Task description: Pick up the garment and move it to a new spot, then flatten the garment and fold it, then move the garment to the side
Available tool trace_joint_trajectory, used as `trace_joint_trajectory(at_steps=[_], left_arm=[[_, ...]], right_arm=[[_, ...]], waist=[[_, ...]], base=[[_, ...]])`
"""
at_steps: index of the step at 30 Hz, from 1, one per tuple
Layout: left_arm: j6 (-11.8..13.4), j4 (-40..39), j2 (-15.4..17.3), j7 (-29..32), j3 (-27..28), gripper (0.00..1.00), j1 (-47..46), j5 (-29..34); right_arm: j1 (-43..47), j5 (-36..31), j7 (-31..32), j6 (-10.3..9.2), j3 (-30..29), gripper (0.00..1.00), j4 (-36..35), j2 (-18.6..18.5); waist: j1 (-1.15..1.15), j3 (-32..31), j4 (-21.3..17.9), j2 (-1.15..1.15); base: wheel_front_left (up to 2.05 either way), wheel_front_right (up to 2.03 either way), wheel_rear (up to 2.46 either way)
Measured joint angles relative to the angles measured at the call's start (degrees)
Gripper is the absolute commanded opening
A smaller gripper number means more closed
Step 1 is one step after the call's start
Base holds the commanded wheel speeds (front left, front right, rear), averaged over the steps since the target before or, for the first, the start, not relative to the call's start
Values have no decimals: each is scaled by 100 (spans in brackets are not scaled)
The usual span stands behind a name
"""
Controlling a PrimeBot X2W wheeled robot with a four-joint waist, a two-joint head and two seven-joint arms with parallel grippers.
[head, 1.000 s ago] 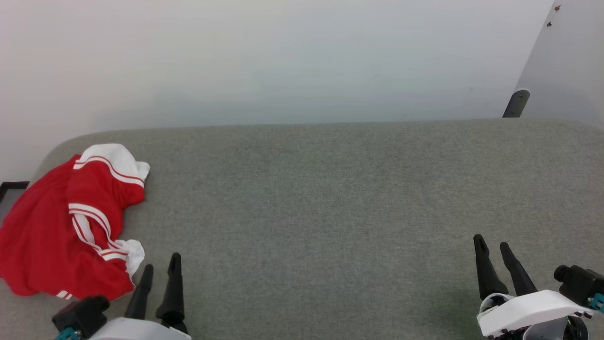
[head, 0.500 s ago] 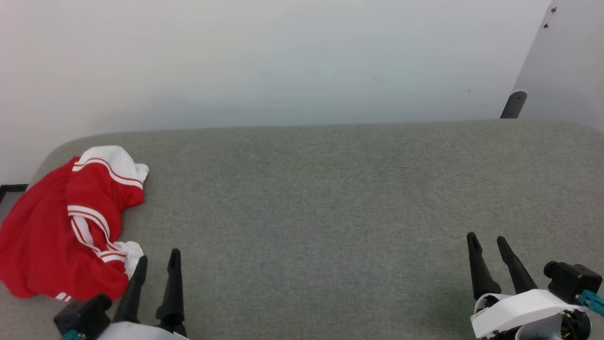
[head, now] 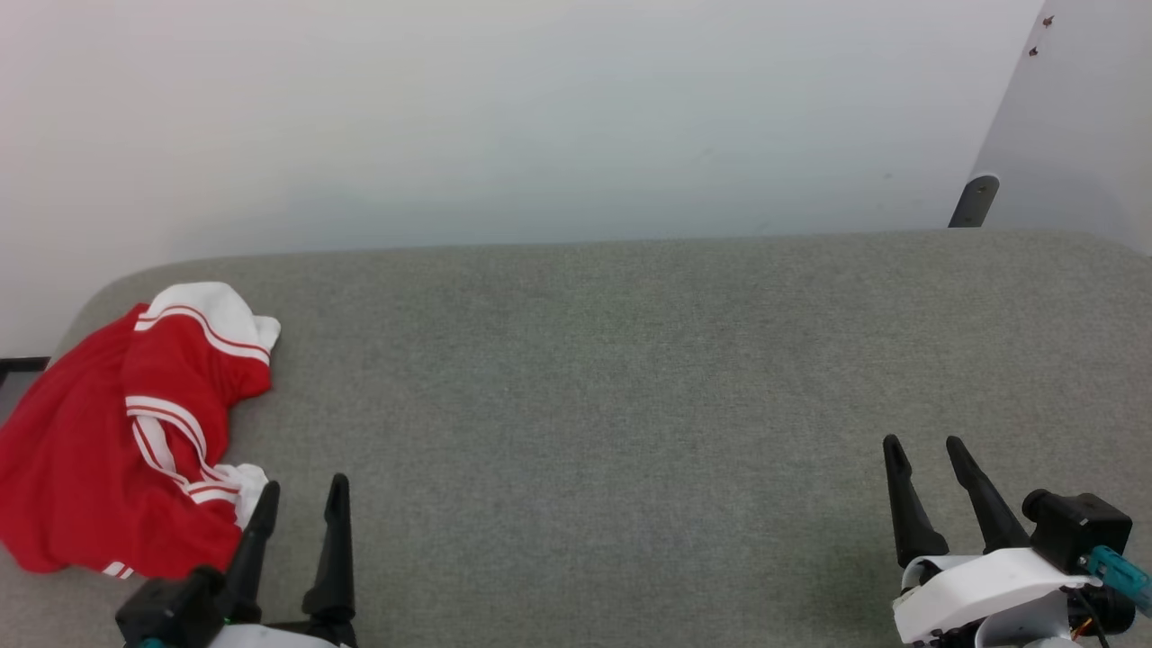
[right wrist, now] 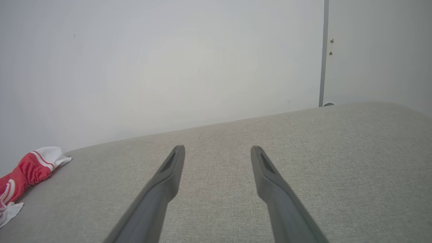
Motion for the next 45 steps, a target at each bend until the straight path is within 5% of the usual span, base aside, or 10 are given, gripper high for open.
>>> trace_joint_trajectory(at_steps=[32, 45], left_arm=[[-279, -253, -46, -353, 85, 100, 210, 1334], [-309, -250, -14, -375, 63, 100, 230, 1330]], right_arm=[[2, -1397, -296, 1, 118, 100, -101, -10], [5, -1467, -321, 1, 116, 100, -93, -10]], waist=[[0, -114, -70, 0], [0, -139, -89, 0]], base=[[0, 0, 0], [0, 0, 0]])
